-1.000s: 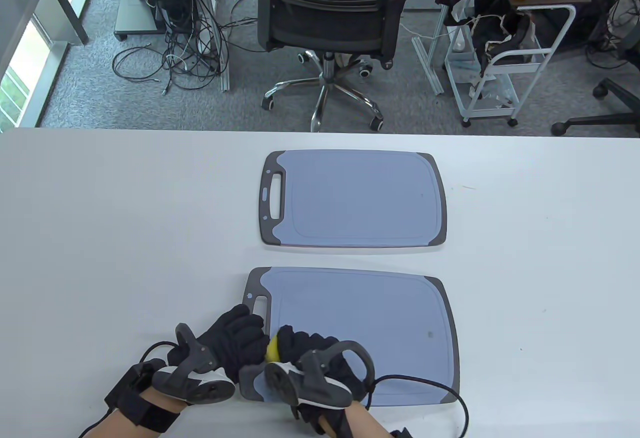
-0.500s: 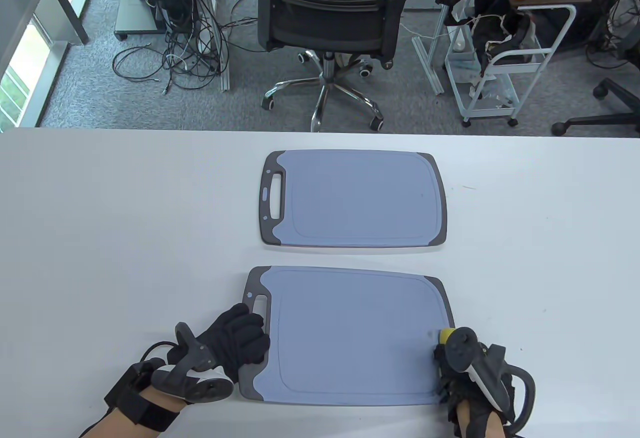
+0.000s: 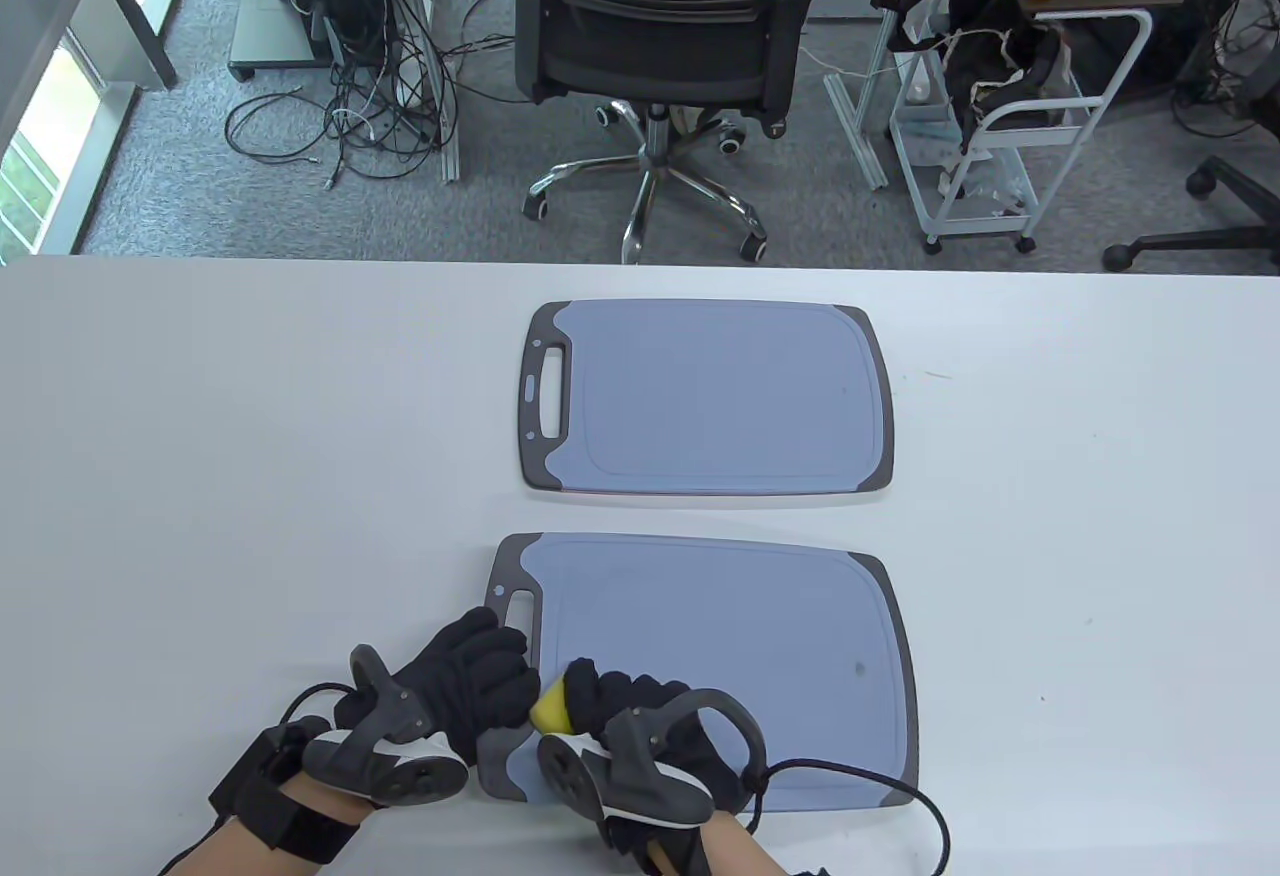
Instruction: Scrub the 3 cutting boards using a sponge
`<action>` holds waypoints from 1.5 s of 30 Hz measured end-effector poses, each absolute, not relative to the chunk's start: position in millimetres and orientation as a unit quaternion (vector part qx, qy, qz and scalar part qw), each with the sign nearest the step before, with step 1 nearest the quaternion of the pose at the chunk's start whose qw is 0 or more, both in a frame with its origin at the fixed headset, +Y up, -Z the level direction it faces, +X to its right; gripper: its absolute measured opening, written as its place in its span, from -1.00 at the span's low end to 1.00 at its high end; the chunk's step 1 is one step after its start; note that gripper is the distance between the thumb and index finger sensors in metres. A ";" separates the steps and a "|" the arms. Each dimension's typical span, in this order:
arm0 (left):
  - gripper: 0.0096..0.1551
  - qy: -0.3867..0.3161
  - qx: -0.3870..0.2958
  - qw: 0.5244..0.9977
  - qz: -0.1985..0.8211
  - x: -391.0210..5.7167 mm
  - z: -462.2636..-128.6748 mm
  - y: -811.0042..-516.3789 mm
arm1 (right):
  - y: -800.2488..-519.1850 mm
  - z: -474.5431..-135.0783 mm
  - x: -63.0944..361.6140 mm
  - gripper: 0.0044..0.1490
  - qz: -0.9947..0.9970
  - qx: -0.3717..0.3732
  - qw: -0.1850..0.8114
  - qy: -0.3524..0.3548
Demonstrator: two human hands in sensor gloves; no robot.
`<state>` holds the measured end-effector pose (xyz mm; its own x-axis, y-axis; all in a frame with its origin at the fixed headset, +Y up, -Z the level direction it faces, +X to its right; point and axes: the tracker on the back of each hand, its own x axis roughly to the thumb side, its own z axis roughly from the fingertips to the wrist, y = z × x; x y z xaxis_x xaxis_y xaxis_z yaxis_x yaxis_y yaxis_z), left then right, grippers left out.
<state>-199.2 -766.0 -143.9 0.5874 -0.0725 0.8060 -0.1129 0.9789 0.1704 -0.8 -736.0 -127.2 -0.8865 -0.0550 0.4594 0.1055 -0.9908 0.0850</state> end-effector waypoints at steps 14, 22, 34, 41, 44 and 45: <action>-0.53 -0.454 0.099 0.886 0.009 -198.5 -144.0 -766.1 | -774.0 -134.3 210.8 -0.05 -0.989 0.117 0.039 -0.082; -0.53 -0.455 0.100 0.885 0.005 -197.8 -143.7 -765.6 | -749.2 -132.4 43.6 -0.05 -0.986 -0.162 0.006 -0.035; -0.52 -0.456 0.092 0.885 0.009 -197.9 -145.6 -765.7 | -759.9 -143.4 118.8 -0.05 -0.997 -0.027 0.030 -0.069; -0.52 -0.454 0.093 0.886 0.012 -197.7 -146.4 -765.9 | -777.4 -122.4 233.3 -0.06 -0.984 0.144 -0.017 -0.099; -0.53 -0.446 0.090 0.891 0.009 -197.6 -149.1 -766.0 | -768.8 -131.1 186.4 -0.05 -0.996 0.046 0.035 -0.075; -0.53 -0.444 0.089 0.892 0.007 -197.0 -149.5 -766.2 | -766.4 -133.8 166.5 -0.04 -0.998 0.010 0.022 -0.066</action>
